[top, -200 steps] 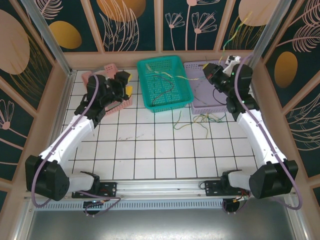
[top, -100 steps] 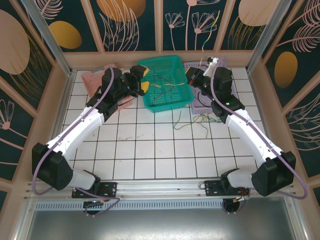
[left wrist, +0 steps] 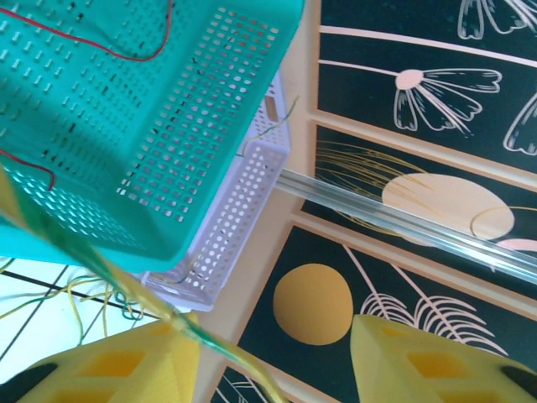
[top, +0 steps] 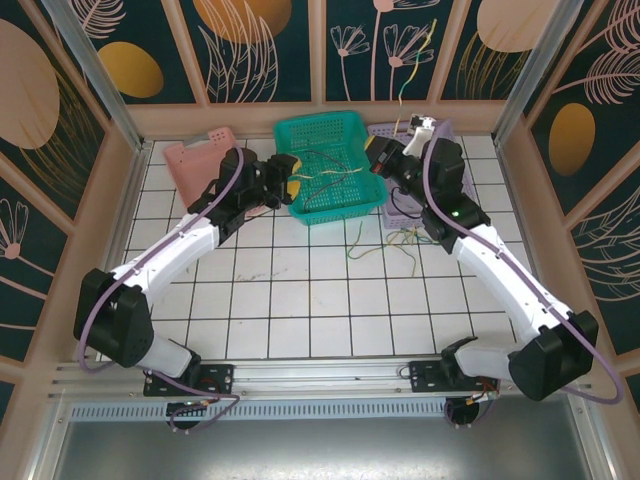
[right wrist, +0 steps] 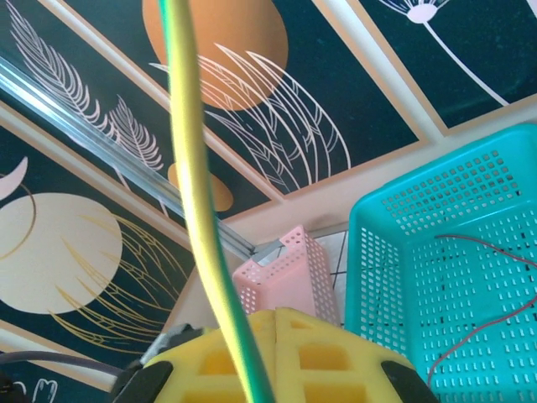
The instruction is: Untangle the cables
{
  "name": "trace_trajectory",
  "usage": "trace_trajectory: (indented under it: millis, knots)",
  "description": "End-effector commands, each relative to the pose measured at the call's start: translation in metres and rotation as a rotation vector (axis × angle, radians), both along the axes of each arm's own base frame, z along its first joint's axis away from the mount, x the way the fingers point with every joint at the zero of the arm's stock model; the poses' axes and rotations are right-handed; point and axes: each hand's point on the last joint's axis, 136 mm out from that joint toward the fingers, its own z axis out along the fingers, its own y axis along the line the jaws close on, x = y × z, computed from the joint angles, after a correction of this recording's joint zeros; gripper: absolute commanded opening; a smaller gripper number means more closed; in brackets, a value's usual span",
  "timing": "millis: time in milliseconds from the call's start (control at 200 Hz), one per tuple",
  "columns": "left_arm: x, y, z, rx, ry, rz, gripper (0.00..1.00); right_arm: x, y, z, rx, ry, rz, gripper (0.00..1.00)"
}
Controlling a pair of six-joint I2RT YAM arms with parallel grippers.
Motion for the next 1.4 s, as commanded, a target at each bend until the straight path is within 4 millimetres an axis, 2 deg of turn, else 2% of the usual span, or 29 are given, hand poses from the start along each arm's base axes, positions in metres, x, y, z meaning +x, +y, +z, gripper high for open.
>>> trace_trajectory:
  millis: [0, 55, 100, 195, 330, 380, 475, 540, 616, 731, 866, 946, 1006, 1141, 1246, 1391]
  knots:
    - [-0.002, 0.006, -0.013, -0.053, 0.122, 0.072, 0.40, -0.010, -0.005, 0.016, 0.041, -0.033, -0.012, 0.00]
    - [0.000, 0.010, -0.011, -0.055, 0.111, 0.092, 0.24, -0.012, -0.006, 0.014, 0.040, -0.026, -0.010, 0.00]
    - [0.001, 0.010, -0.009, -0.060, 0.101, 0.095, 0.18, -0.013, -0.006, 0.013, 0.040, -0.023, -0.010, 0.00]
    - [0.001, 0.008, -0.007, -0.061, 0.092, 0.088, 0.19, -0.016, -0.007, 0.009, 0.042, -0.012, -0.005, 0.00]
    - [0.001, 0.003, -0.005, -0.071, 0.079, 0.059, 0.33, -0.017, -0.006, 0.004, 0.051, 0.003, 0.001, 0.00]
    - [0.001, 0.002, -0.005, -0.075, 0.078, 0.050, 0.33, -0.016, -0.005, 0.004, 0.057, 0.004, 0.003, 0.00]
    - [0.001, 0.001, -0.005, -0.078, 0.070, 0.047, 0.20, -0.016, -0.004, 0.006, 0.070, 0.004, 0.008, 0.00]
    - [0.002, 0.002, -0.003, -0.078, 0.057, 0.050, 0.16, -0.016, -0.003, 0.005, 0.073, 0.009, 0.011, 0.00]
    - [0.003, 0.001, 0.001, -0.080, 0.033, 0.044, 0.00, -0.016, -0.004, 0.003, 0.076, 0.017, 0.007, 0.00]
    - [0.004, 0.000, 0.010, -0.033, -0.033, 0.010, 0.00, -0.013, -0.015, 0.000, 0.069, 0.043, -0.021, 0.00]
    - [0.002, 0.000, 0.019, 0.168, -0.171, -0.087, 0.00, -0.002, -0.051, -0.009, 0.046, 0.121, -0.089, 0.00]
    - [0.001, 0.005, 0.023, 0.333, -0.285, -0.144, 0.00, 0.004, -0.075, -0.025, 0.031, 0.201, -0.108, 0.00]
    - [0.001, 0.008, 0.027, 0.462, -0.388, -0.198, 0.00, 0.006, -0.084, -0.042, -0.006, 0.270, -0.097, 0.00]
    - [0.000, 0.018, 0.036, 0.702, -0.593, -0.261, 0.00, 0.001, -0.080, -0.098, -0.151, 0.484, -0.015, 0.00]
    - [0.003, 0.016, 0.041, 0.763, -0.683, -0.290, 0.00, -0.012, -0.077, -0.133, -0.218, 0.598, 0.017, 0.00]
    - [0.021, 0.004, 0.058, 0.766, -0.737, -0.295, 0.00, -0.027, -0.081, -0.156, -0.243, 0.667, 0.012, 0.00]
